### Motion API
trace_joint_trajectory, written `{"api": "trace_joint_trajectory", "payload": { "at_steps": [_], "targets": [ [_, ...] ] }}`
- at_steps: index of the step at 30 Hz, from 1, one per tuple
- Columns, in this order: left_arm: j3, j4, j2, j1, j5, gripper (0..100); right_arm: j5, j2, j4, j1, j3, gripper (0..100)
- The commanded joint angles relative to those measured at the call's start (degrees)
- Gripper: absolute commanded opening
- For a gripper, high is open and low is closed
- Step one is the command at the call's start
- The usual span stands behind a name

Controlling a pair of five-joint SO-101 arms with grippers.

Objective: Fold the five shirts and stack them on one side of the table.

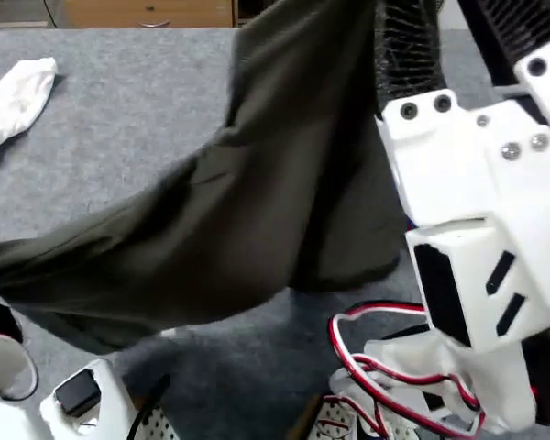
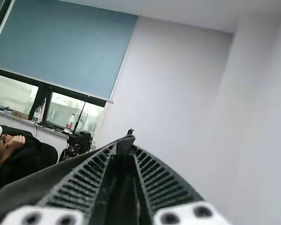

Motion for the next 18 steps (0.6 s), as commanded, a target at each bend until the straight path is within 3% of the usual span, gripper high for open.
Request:
{"api": "trace_joint_trajectory", "payload": {
  "at_steps": [1,12,18],
  "targets": [
    [-1.4,-1.4,0.0,-1.9,0.4,2,0.5,-2.1,-2.5,-1.0,0.4,0.3],
    [-6.4,-0.1,-3.1,-2.3,0.3,2,1.8,-8.5,-1.8,-0.8,0.4,0.3],
    [-6.2,-0.1,-5.7,-2.2,0.5,2,1.8,-11.3,5.2,-1.0,0.4,0.3]
  ]
}}
